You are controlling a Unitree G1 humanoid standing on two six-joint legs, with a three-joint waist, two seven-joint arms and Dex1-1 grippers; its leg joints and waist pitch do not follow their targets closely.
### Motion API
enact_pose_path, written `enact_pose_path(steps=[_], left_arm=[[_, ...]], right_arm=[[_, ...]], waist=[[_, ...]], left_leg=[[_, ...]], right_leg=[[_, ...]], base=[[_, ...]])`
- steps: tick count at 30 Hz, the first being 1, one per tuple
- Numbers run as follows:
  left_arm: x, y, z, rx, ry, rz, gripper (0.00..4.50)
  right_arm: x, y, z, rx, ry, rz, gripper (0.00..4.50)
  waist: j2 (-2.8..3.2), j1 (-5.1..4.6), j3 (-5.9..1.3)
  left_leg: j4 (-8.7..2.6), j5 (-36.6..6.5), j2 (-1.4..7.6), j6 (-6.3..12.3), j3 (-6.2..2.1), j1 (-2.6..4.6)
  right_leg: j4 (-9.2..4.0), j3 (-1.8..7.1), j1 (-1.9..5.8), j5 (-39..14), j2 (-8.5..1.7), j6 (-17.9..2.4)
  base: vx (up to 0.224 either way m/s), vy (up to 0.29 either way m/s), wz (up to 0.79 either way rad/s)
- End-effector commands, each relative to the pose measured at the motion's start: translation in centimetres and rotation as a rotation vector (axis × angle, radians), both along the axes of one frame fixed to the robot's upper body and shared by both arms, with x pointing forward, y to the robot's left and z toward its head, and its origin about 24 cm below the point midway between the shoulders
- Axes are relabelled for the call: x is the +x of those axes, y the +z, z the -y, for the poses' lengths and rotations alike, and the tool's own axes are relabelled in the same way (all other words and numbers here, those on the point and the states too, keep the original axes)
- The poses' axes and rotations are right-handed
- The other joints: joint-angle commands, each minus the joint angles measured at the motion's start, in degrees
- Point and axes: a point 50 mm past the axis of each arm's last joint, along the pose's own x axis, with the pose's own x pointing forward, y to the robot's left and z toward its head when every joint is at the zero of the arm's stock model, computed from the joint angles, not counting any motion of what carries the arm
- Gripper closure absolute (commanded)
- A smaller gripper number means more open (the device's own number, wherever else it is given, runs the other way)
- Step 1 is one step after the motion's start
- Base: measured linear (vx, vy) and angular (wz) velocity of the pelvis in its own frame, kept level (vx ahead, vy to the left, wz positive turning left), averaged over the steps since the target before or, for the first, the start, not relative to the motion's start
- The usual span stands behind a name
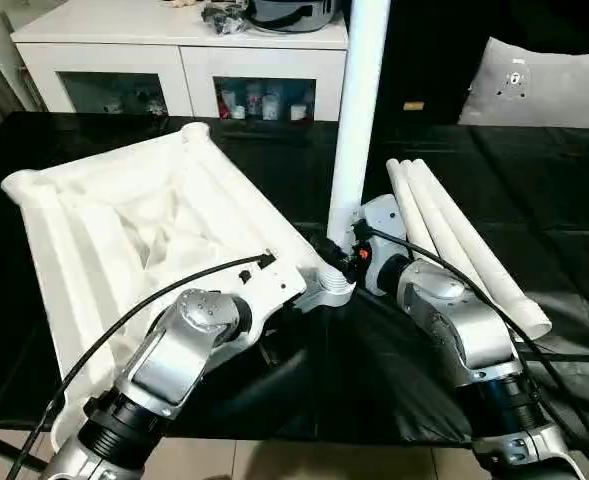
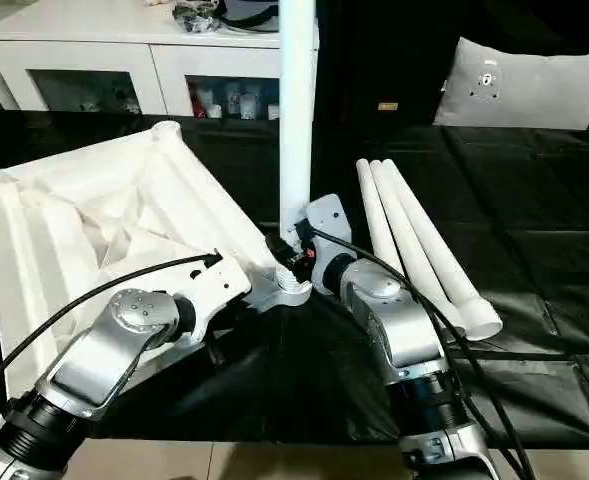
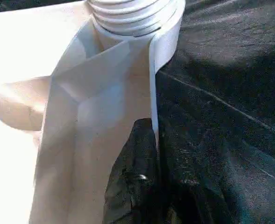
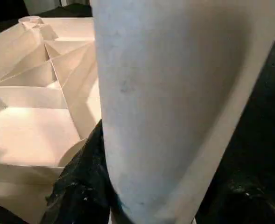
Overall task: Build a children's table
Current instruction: Rotate leg to tighten
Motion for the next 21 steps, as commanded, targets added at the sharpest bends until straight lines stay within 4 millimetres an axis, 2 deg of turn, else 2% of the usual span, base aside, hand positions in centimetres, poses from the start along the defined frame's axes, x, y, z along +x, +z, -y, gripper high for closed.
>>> enact_pose_path(steps=[1, 5, 6, 12, 14, 17, 21], left_arm=[[1.2, 1.2, -1.1, 0.049, 0.075, 0.096, 4.50], [1.3, 1.0, -1.3, 0.046, 0.046, 0.099, 4.50], [1.2, 1.0, -1.3, 0.044, 0.031, 0.098, 4.50], [0.7, 0.7, -0.9, 0.033, -0.073, 0.075, 4.50], [0.7, 0.6, -0.8, 0.031, -0.123, 0.074, 4.50], [0.8, 0.5, -1.2, 0.045, -0.185, 0.069, 4.50], [0.9, 0.5, -1.6, 0.060, -0.243, 0.058, 4.50]], right_arm=[[-0.9, -4.1, 1.6, -0.052, -0.072, -0.175, 2.62], [-1.1, -4.0, 1.9, 0.023, -0.031, -0.138, 2.62], [-1.2, -3.9, 2.0, 0.045, -0.016, -0.132, 2.62], [-1.7, -4.0, 2.6, 0.030, 0.142, -0.114, 2.62], [-1.7, -4.2, 3.0, -0.005, 0.208, -0.119, 2.62], [-1.6, -4.5, 3.4, -0.087, 0.284, -0.141, 2.62], [-1.1, -5.0, 3.7, -0.146, 0.334, -0.186, 2.62]], waist=[[0.43, 0.10, -1.88], [0.95, 0.17, -1.84], [0.78, 0.18, -1.93], [0.66, 0.39, -2.22], [0.33, 0.38, -2.32], [0.48, 0.48, -2.35], [0.55, 0.42, -2.48]], left_leg=[[-4.68, -15.5, 3.59, -0.36, -1.91, -0.07], [-4.58, -15.7, 3.54, -0.17, -1.86, -0.12], [-4.53, -15.9, 3.52, 0.00, -1.83, -0.09], [-4.19, -12.1, 3.56, 1.60, -1.71, -0.49], [-3.91, -9.9, 3.55, 2.51, -1.54, -0.57], [-3.74, -9.6, 3.47, 3.12, -1.47, -0.46], [-3.68, -9.2, 3.61, 2.85, -1.52, -0.38]], right_leg=[[-5.94, 3.69, 1.46, -19.9, -5.34, -7.4], [-6.01, 3.66, 1.55, -19.3, -5.37, -7.8], [-6.05, 3.61, 1.58, -19.2, -5.39, -7.8], [-5.31, 3.45, 2.18, -13.1, -5.32, -9.9], [-5.06, 3.41, 2.37, -11.0, -5.29, -10.6], [-4.97, 3.31, 2.38, -11.1, -5.27, -11.2], [-4.69, 3.26, 2.50, -10.1, -5.36, -12.1]], base=[[0.000, 0.000, 0.00], [0.000, 0.000, 0.00], [0.000, 0.000, 0.00], [0.000, 0.000, 0.00], [0.000, 0.000, 0.00], [0.000, 0.000, 0.00], [0.000, 0.000, 0.00]])
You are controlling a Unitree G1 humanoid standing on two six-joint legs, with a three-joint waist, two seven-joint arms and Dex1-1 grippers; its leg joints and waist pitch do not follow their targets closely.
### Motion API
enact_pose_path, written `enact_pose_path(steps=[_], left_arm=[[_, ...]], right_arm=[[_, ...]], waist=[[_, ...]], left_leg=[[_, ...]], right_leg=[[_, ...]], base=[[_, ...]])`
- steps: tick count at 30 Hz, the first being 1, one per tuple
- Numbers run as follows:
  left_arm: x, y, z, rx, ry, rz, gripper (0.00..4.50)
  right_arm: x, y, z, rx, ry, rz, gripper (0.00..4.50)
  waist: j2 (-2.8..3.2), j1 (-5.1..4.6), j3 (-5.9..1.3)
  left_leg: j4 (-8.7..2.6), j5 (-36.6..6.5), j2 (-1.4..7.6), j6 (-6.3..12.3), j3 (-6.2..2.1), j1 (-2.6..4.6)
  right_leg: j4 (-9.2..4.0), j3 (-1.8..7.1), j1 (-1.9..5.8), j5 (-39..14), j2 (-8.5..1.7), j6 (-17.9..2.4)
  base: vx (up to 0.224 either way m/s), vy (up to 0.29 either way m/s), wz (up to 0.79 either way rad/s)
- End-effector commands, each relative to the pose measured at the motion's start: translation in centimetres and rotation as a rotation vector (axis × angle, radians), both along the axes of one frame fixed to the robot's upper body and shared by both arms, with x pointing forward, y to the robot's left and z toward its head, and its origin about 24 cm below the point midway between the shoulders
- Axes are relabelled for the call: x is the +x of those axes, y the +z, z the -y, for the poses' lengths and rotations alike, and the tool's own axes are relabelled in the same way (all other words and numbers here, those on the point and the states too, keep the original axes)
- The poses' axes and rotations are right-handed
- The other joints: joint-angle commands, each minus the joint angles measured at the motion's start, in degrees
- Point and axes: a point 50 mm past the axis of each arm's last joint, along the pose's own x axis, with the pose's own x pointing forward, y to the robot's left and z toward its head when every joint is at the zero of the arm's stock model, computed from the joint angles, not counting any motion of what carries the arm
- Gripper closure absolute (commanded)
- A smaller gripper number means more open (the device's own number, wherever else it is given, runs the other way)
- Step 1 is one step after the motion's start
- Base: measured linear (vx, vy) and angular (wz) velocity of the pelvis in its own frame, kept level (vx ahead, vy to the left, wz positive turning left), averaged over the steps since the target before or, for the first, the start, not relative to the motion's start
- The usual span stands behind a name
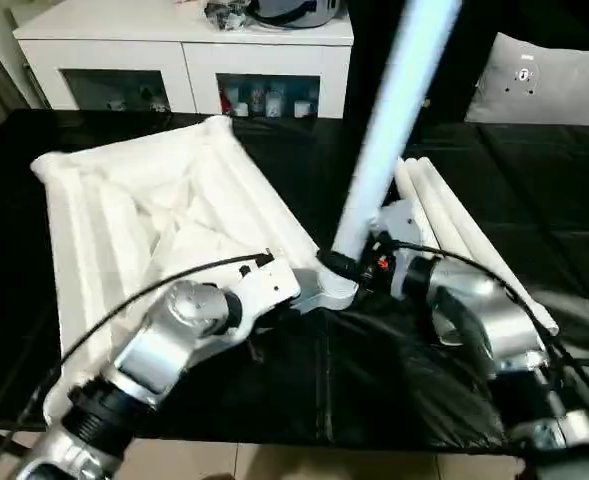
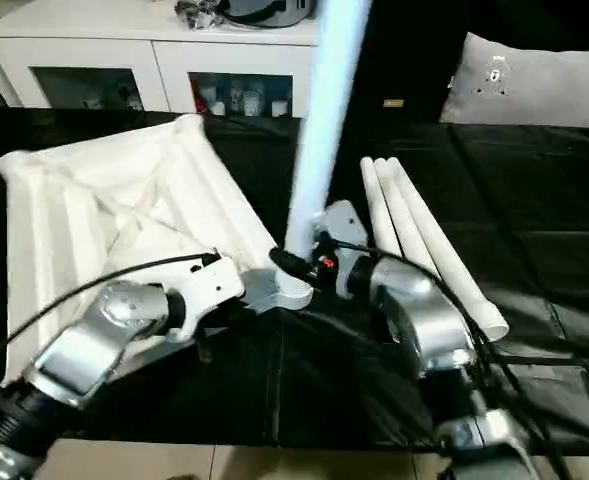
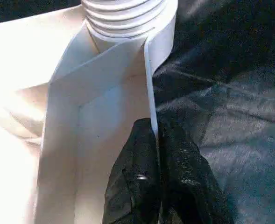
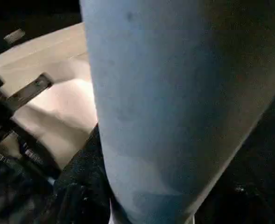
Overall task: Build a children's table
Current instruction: Rotate leg to tighten
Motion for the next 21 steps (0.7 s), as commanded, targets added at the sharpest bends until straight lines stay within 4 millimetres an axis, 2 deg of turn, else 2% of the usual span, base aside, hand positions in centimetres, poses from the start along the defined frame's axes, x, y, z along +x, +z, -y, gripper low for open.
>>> enact_pose_path(steps=[1, 5, 10, 16, 18, 21], left_arm=[[0.1, 0.5, -0.1, 0.031, -0.057, 0.016, 4.50], [0.5, 0.5, -0.4, 0.057, -0.150, 0.007, 4.50], [1.7, 0.6, -1.3, 0.095, -0.141, 0.023, 4.50], [2.0, 0.5, -1.9, 0.095, -0.114, 0.007, 4.50], [2.0, 0.4, -1.9, 0.093, -0.111, 0.003, 4.50], [2.0, 0.0, -2.0, 0.079, -0.078, -0.009, 4.50]], right_arm=[[-1.3, -4.7, 1.6, -0.152, -0.018, -0.197, 2.62], [-1.0, -4.6, 1.1, -0.161, 0.114, -0.252, 2.62], [-1.4, -4.9, 0.6, -0.192, 0.202, -0.283, 2.62], [-1.5, -5.4, 0.1, -0.166, 0.161, -0.277, 2.62], [-1.6, -5.5, 0.1, -0.164, 0.146, -0.274, 2.62], [-1.6, -5.8, 0.1, -0.140, 0.058, -0.273, 2.62]], waist=[[0.30, 0.15, -2.58], [0.16, 0.04, -2.72], [0.08, 0.55, -2.80], [0.24, 0.85, -2.86], [0.16, 0.70, -2.74], [0.17, 0.56, -2.45]], left_leg=[[-3.64, -8.9, 3.58, 2.86, -1.48, -0.24], [-3.40, -8.0, 3.43, 3.52, -1.41, -0.24], [-3.32, -7.4, 3.61, 3.54, -1.36, -0.07], [-3.43, -8.0, 3.73, 2.33, -1.37, 0.07], [-3.61, -9.5, 3.68, 1.93, -1.41, 0.10], [-3.90, -12.5, 3.64, 1.13, -1.50, 0.33]], right_leg=[[-4.63, 3.44, 2.56, -9.7, -5.37, -11.8], [-4.33, 3.36, 2.71, -7.2, -5.37, -13.3], [-4.09, 3.33, 2.76, -6.4, -5.40, -13.3], [-4.07, 3.43, 2.70, -6.9, -5.56, -13.2], [-4.25, 3.37, 2.70, -8.8, -5.49, -12.7], [-4.89, 3.44, 2.52, -15.0, -5.59, -11.1]], base=[[0.000, 0.000, 0.00], [0.000, 0.000, 0.00], [0.000, 0.000, 0.00], [0.000, 0.000, 0.00], [0.000, 0.000, 0.00], [0.000, 0.000, 0.00]])
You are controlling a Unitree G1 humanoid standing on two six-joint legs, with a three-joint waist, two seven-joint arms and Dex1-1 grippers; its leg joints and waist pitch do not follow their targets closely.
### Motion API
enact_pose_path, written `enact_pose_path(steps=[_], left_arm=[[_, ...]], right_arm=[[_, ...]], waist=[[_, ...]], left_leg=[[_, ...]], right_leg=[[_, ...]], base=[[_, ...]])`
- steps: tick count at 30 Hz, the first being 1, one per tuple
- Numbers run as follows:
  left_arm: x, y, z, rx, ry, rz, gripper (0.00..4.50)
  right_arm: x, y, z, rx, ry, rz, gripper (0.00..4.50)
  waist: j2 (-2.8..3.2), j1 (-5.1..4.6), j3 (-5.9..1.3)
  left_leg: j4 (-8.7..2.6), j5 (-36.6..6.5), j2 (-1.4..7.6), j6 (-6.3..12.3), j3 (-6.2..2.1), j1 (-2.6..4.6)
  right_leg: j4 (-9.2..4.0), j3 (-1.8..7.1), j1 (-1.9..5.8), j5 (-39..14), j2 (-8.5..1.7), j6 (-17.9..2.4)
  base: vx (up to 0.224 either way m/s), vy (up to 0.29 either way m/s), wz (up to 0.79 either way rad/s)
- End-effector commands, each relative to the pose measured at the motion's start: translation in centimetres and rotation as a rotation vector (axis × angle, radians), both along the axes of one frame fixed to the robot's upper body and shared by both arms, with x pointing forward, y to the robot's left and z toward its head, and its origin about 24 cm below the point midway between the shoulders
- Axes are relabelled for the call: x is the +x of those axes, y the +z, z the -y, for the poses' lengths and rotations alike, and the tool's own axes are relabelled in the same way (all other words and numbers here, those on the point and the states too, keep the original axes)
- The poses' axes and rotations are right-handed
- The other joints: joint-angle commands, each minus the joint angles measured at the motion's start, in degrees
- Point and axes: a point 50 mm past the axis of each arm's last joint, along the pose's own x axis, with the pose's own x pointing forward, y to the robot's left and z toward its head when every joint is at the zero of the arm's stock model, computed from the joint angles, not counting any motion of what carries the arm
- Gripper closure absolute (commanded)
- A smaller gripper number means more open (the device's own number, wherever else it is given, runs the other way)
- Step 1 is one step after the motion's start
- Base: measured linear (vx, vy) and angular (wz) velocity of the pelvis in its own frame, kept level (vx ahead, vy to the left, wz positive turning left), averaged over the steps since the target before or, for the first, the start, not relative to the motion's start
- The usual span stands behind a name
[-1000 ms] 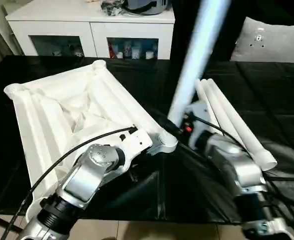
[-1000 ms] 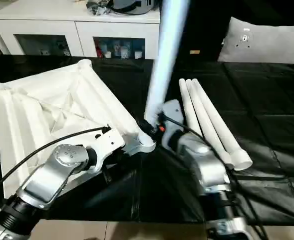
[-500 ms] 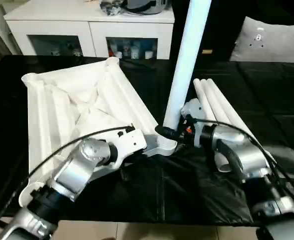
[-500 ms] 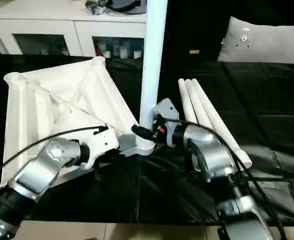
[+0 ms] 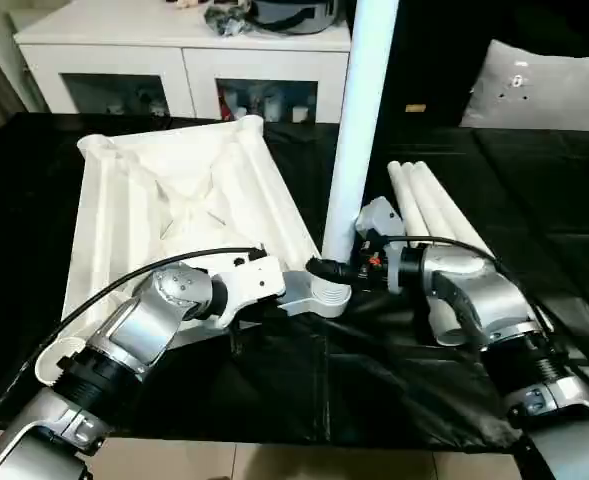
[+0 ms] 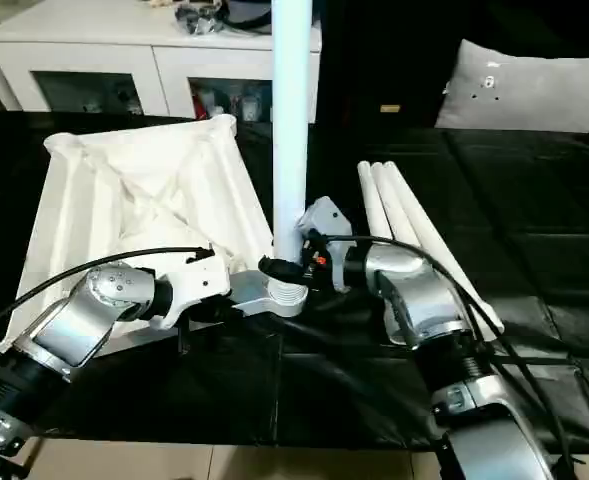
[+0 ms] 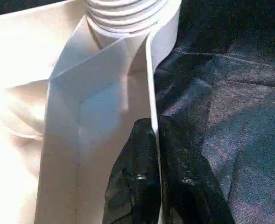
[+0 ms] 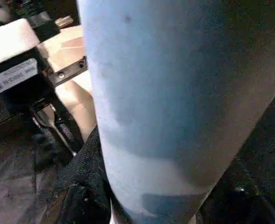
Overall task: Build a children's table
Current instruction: Rotate leg to tighten
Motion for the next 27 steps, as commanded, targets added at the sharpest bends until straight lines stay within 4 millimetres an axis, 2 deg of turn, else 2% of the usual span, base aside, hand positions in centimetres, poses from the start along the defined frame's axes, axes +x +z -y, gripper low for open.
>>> enact_pose_path(steps=[1, 2, 3, 5, 6, 8, 9, 10, 14, 15, 17, 18, 20, 22, 23, 24, 26, 27], left_arm=[[0.3, 0.1, -0.4, 0.018, 0.037, 0.020, 4.50], [0.3, 0.1, -0.4, 0.009, 0.053, 0.013, 4.50], [0.2, 0.1, -0.3, 0.000, 0.066, 0.012, 4.50], [0.0, -0.1, 0.2, -0.053, 0.159, -0.009, 4.50], [-0.2, -0.2, 0.5, -0.071, 0.207, -0.019, 4.50], [-0.6, -0.4, 1.5, -0.102, 0.311, -0.043, 4.50], [-0.7, -0.4, 1.8, -0.108, 0.331, -0.049, 4.50], [-0.9, -0.4, 2.7, -0.121, 0.350, -0.049, 4.50], [-1.6, -0.2, 5.4, -0.140, 0.364, -0.040, 4.50], [-1.6, -0.2, 5.7, -0.119, 0.349, -0.026, 4.50], [-1.6, -0.2, 5.6, -0.090, 0.341, -0.008, 4.50], [-1.6, -0.1, 5.5, -0.084, 0.346, -0.004, 4.50], [-1.3, 0.1, 4.9, -0.064, 0.356, 0.015, 4.50], [-1.1, 0.1, 4.3, -0.044, 0.365, 0.029, 4.50], [-1.1, 0.1, 4.0, -0.038, 0.372, 0.035, 4.50], [-1.0, 0.1, 3.9, -0.036, 0.376, 0.039, 4.50], [-0.9, 0.2, 3.7, -0.035, 0.374, 0.049, 4.50], [-0.7, 0.2, 3.6, -0.031, 0.377, 0.055, 4.50]], right_arm=[[-2.1, -5.4, 0.8, -0.124, -0.071, -0.221, 2.62], [-2.1, -5.4, 0.8, -0.115, -0.104, -0.221, 2.62], [-2.0, -5.4, 0.8, -0.117, -0.126, -0.224, 2.62], [-1.6, -5.8, 1.2, -0.161, -0.287, -0.226, 2.62], [-1.3, -5.9, 1.3, -0.173, -0.362, -0.227, 2.62], [-0.9, -6.0, 1.3, -0.174, -0.481, -0.237, 2.62], [-0.8, -6.1, 1.2, -0.175, -0.504, -0.240, 2.62], [-0.6, -6.1, 1.1, -0.179, -0.540, -0.237, 2.62], [-0.1, -6.3, 0.3, -0.173, -0.629, -0.250, 2.62], [-0.1, -6.4, 0.0, -0.177, -0.638, -0.258, 2.62], [0.0, -6.6, -0.2, -0.186, -0.653, -0.269, 2.62], [0.0, -6.6, -0.3, -0.188, -0.660, -0.273, 2.62], [0.1, -6.6, -0.5, -0.194, -0.662, -0.273, 2.62], [0.2, -6.6, -0.6, -0.202, -0.652, -0.262, 2.62], [0.3, -6.6, -0.7, -0.189, -0.651, -0.258, 2.62], [0.4, -6.5, -0.7, -0.182, -0.655, -0.257, 2.27], [0.5, -6.5, -0.8, -0.175, -0.662, -0.254, 2.27], [0.7, -6.4, -0.8, -0.161, -0.668, -0.253, 2.03]], waist=[[0.52, 0.11, -1.76], [0.40, 0.00, -1.70], [0.60, 0.00, -1.62], [0.62, -0.37, -1.49], [0.89, -0.75, -1.48], [0.79, -1.31, -1.35], [0.69, -1.51, -1.27], [0.67, -1.65, -1.29], [0.44, -1.79, -1.21], [0.18, -1.77, -1.15], [0.30, -1.86, -1.14], [-0.19, -1.97, -1.06], [-0.03, -2.14, -0.94], [-0.02, -2.30, -0.96], [0.08, -2.28, -1.03], [0.09, -2.36, -1.03], [0.20, -2.51, -1.05], [0.28, -2.46, -1.10]], left_leg=[[-4.23, -14.4, 3.63, 0.71, -1.60, 0.10], [-4.35, -15.7, 3.62, 0.28, -1.68, 0.31], [-4.41, -16.5, 3.62, 0.10, -1.75, 0.40], [-4.65, -18.1, 3.69, -0.79, -1.91, 0.51], [-4.76, -18.9, 3.75, -1.50, -2.00, 0.59], [-4.74, -20.2, 3.55, -1.90, -2.25, 0.48], [-4.76, -20.6, 3.51, -1.76, -2.24, 0.44], [-4.51, -21.4, 3.32, -1.43, -2.18, 0.77], [-4.32, -21.4, 3.02, -0.38, -2.28, 0.59], [-4.40, -21.6, 2.98, -0.01, -2.40, 0.51], [-4.43, -22.5, 2.89, -0.07, -2.48, 0.54], [-4.47, -22.7, 2.87, 0.03, -2.48, 0.47], [-4.43, -24.4, 2.68, -0.23, -2.76, 0.49], [-4.60, -24.8, 2.75, -0.44, -2.94, 0.20], [-4.63, -25.0, 2.79, -0.54, -3.00, 0.29], [-4.76, -25.2, 2.85, -0.57, -3.04, 0.23], [-4.95, -25.6, 2.93, -0.66, -3.15, 0.10], [-5.07, -25.5, 3.07, -0.77, -3.14, 0.17]], right_leg=[[-5.45, 3.47, 1.96, -18.6, -5.63, -10.2], [-5.70, 3.50, 1.92, -21.1, -5.63, -9.4], [-5.81, 3.52, 1.81, -22.3, -5.68, -9.1], [-5.88, 3.54, 1.72, -23.7, -5.61, -8.8], [-5.78, 3.60, 1.70, -24.2, -5.66, -8.9], [-6.10, 3.42, 1.54, -27.1, -5.72, -8.1], [-6.32, 3.39, 1.52, -28.2, -5.67, -7.6], [-6.76, 3.41, 1.07, -30.7, -5.64, -6.6], [-7.41, 3.24, 0.75, -33.3, -5.65, -5.1], [-7.52, 3.18, 0.68, -34.6, -5.70, -4.5], [-7.76, 3.08, 0.48, -35.9, -5.63, -3.3], [-7.89, 3.05, 0.42, -36.5, -5.63, -3.0], [-8.16, 2.78, 0.14, -39.5, -5.76, -1.7], [-8.20, 2.66, 0.27, -39.3, -5.79, -1.2], [-8.17, 2.61, 0.23, -38.9, -5.79, -1.3], [-8.15, 2.55, 0.32, -38.3, -5.78, -1.4], [-8.15, 2.40, 0.49, -37.0, -5.83, -1.8], [-8.10, 2.50, 0.46, -35.3, -5.86, -2.4]], base=[[0.000, 0.000, 0.00], [0.000, 0.000, 0.00], [0.000, 0.000, 0.00], [0.000, 0.000, 0.00], [0.000, 0.000, 0.00], [0.000, 0.000, 0.00], [0.000, 0.000, 0.00], [0.000, 0.000, 0.00], [0.000, 0.000, 0.00], [0.000, 0.000, 0.00], [0.000, 0.000, 0.00], [0.000, 0.000, 0.00], [0.000, 0.000, 0.00], [0.000, 0.000, 0.00], [0.000, 0.000, 0.00], [0.000, 0.000, 0.00], [0.000, 0.000, 0.00], [0.000, 0.000, 0.00]])
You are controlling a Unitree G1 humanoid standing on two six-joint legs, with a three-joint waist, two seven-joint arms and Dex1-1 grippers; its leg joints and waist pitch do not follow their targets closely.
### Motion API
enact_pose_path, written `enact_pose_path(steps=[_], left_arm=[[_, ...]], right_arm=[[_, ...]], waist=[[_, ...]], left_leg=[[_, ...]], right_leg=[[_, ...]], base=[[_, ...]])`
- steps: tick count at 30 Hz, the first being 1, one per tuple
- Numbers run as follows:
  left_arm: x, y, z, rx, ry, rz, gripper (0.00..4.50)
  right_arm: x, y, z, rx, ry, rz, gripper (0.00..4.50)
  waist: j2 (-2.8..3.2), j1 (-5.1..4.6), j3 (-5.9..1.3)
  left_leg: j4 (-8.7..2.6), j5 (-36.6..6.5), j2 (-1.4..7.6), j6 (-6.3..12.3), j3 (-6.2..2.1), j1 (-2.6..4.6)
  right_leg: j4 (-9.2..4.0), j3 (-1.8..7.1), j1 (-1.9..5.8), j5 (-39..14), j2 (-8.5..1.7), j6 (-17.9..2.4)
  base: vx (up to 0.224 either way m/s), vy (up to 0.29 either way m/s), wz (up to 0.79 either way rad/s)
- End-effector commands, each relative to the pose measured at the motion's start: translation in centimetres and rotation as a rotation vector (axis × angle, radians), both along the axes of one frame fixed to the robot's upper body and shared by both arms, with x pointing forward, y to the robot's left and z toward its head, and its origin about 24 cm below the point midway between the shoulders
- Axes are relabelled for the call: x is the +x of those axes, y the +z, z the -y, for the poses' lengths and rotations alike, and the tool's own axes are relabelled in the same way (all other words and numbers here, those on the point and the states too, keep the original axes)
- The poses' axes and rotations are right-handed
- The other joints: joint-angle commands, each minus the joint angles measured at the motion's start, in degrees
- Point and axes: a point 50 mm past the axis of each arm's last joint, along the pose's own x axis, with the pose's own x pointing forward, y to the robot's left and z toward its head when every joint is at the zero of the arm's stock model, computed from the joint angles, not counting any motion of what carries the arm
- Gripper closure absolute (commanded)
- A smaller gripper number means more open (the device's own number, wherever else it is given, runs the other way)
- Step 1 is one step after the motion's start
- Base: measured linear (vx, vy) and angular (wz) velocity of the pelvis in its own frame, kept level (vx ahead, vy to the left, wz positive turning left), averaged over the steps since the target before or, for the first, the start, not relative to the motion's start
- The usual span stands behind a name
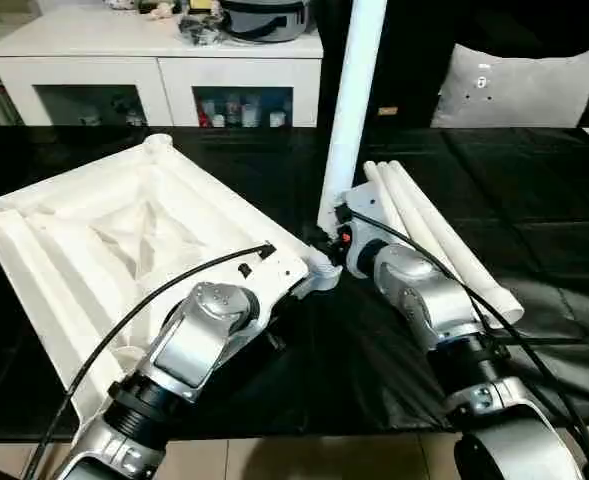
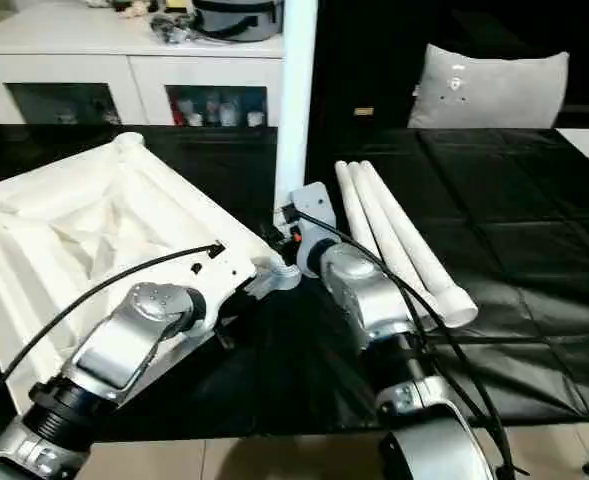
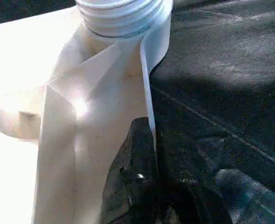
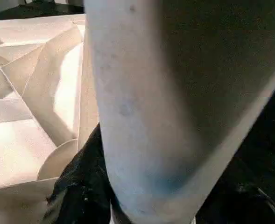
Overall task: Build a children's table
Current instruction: Rotate leg to tighten
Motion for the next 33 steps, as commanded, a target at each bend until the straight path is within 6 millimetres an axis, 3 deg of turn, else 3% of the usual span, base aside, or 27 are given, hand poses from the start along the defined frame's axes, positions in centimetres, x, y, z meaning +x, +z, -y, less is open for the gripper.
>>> enact_pose_path(steps=[1, 5, 6, 7, 9, 10, 11, 12, 14, 17, 18, 19, 24, 27, 29, 30, 33], left_arm=[[0.2, 0.8, 0.1, 0.027, -0.047, 0.047, 4.50], [0.4, 0.9, -0.1, 0.023, -0.057, 0.057, 4.50], [0.7, 0.9, -0.4, 0.020, -0.052, 0.059, 4.50], [1.0, 0.9, -0.7, 0.018, -0.045, 0.062, 4.50], [1.2, 0.9, -0.9, 0.018, -0.044, 0.067, 4.50], [1.3, 0.9, -1.0, 0.018, -0.043, 0.069, 4.50], [1.6, 0.9, -1.2, 0.017, -0.044, 0.075, 4.50], [1.6, 0.8, -1.3, 0.016, -0.044, 0.077, 4.50], [1.8, 0.8, -1.5, 0.012, -0.063, 0.085, 4.50], [1.8, 0.5, -1.8, 0.006, -0.093, 0.074, 4.50], [1.8, 0.5, -1.8, 0.007, -0.103, 0.076, 4.50], [1.8, 0.2, -2.0, 0.004, -0.136, 0.078, 4.50], [1.4, -0.6, -2.5, 0.012, -0.255, 0.068, 4.50], [1.2, -0.6, -2.7, 0.002, -0.321, 0.073, 4.50], [1.0, -0.6, -2.9, 0.009, -0.381, 0.074, 4.50], [0.9, -0.7, -2.9, 0.012, -0.407, 0.074, 4.50], [0.6, -0.8, -3.1, 0.017, -0.482, 0.060, 4.50]], right_arm=[[-1.7, -5.7, 2.8, -0.110, -0.125, -0.241, 2.03], [-1.5, -5.5, 2.9, -0.108, -0.117, -0.220, 1.65], [-1.5, -5.3, 3.1, -0.098, -0.107, -0.205, 1.52], [-1.7, -5.2, 3.5, -0.094, -0.091, -0.185, 1.44], [-1.9, -4.9, 3.8, -0.080, -0.073, -0.155, 1.30], [-2.0, -4.7, 3.9, -0.074, -0.069, -0.145, 1.19], [-2.3, -4.4, 4.2, -0.056, -0.048, -0.112, 1.07], [-2.4, -4.2, 4.3, -0.049, -0.037, -0.099, 1.07], [-2.7, -3.9, 4.7, -0.046, -0.031, -0.067, 0.84], [-3.4, -3.2, 5.4, -0.030, 0.021, -0.005, 0.58], [-3.5, -3.0, 5.5, -0.029, 0.031, 0.009, 0.58], [-3.7, -2.3, 5.7, -0.020, 0.062, 0.049, 0.37], [-4.2, -0.7, 6.4, -0.066, 0.187, 0.128, 0.06], [-4.3, -0.2, 6.8, -0.098, 0.246, 0.137, 0.06], [-4.4, 0.0, 7.1, -0.111, 0.297, 0.131, 0.06], [-4.5, 0.1, 7.2, -0.115, 0.314, 0.131, 0.06], [-4.4, 0.2, 7.4, -0.113, 0.367, 0.125, 0.06]], waist=[[0.56, 0.26, -1.32], [0.48, 0.58, -1.72], [0.66, 0.82, -1.93], [0.58, 0.97, -1.98], [0.82, 1.33, -2.11], [0.56, 1.74, -2.43], [0.70, 2.00, -2.63], [0.53, 2.43, -2.81], [0.96, 2.64, -2.83], [0.82, 2.71, -2.72], [1.23, 2.76, -2.65], [0.96, 2.77, -2.43], [0.98, 2.71, -2.24], [1.06, 2.74, -2.44], [1.15, 2.93, -2.69], [0.89, 2.89, -2.82], [1.02, 3.23, -3.01]], left_leg=[[-4.76, -25.3, 3.16, -0.82, -2.52, 0.06], [-4.85, -21.9, 3.45, -0.76, -2.15, -0.25], [-4.84, -18.4, 3.49, -0.33, -1.77, -0.55], [-4.68, -16.9, 3.44, 0.07, -1.55, -0.59], [-4.43, -15.5, 3.40, 0.59, -1.25, -0.41], [-4.20, -13.2, 3.38, 0.86, -1.12, -0.55], [-4.12, -11.2, 3.39, 1.11, -1.13, -0.74], [-3.79, -7.5, 3.46, 2.01, -1.07, -1.07], [-3.47, -4.5, 3.36, 3.35, -0.95, -1.30], [-3.48, -5.5, 3.45, 3.83, -0.94, -1.37], [-3.54, -6.0, 3.49, 3.68, -0.96, -1.32], [-3.66, -7.6, 3.42, 3.58, -0.93, -1.31], [-3.84, -10.0, 3.27, 3.19, -1.06, -1.33], [-3.63, -8.3, 3.47, 3.57, -0.99, -1.14], [-3.39, -6.2, 3.60, 4.12, -1.02, -1.11], [-3.19, -4.8, 3.59, 4.58, -0.89, -1.15], [-2.93, -3.3, 3.55, 5.78, -0.83, -1.17]], right_leg=[[-6.92, 3.20, 0.07, -33.1, -5.82, -3.6], [-5.94, 3.57, 0.53, -24.0, -5.63, -6.5], [-5.31, 3.74, 0.89, -17.9, -5.37, -8.3], [-5.08, 3.87, 1.05, -15.8, -5.34, -9.1], [-5.13, 4.00, 0.98, -14.4, -5.35, -10.0], [-4.73, 4.03, 1.36, -11.6, -5.33, -10.3], [-4.38, 4.02, 1.62, -9.1, -5.38, -10.7], [-3.82, 3.93, 1.91, -3.9, -5.33, -11.3], [-3.48, 3.76, 2.05, 0.2, -5.41, -12.5], [-3.54, 3.68, 2.24, -1.0, -5.42, -12.6], [-3.62, 3.71, 2.18, -2.0, -5.45, -12.6], [-4.12, 3.63, 2.15, -5.3, -5.38, -11.9], [-4.98, 3.57, 2.06, -14.4, -5.42, -8.9], [-4.58, 3.70, 1.91, -12.0, -5.35, -9.3], [-3.91, 3.71, 1.94, -6.9, -5.27, -10.8], [-3.44, 3.72, 2.05, -3.2, -5.22, -11.9], [-2.84, 3.64, 2.22, 1.3, -5.32, -13.7]], base=[[0.000, 0.000, 0.00], [0.000, 0.000, 0.00], [0.000, 0.000, 0.00], [0.000, 0.000, 0.00], [0.000, 0.000, 0.00], [0.000, 0.000, 0.00], [0.000, 0.000, 0.00], [0.000, 0.000, 0.00], [0.000, 0.000, 0.00], [0.000, 0.000, 0.00], [0.000, 0.000, 0.00], [0.000, 0.000, 0.00], [0.000, 0.000, 0.00], [0.000, 0.000, 0.00], [0.000, 0.000, 0.00], [0.000, 0.000, 0.00], [0.000, 0.000, 0.00]])
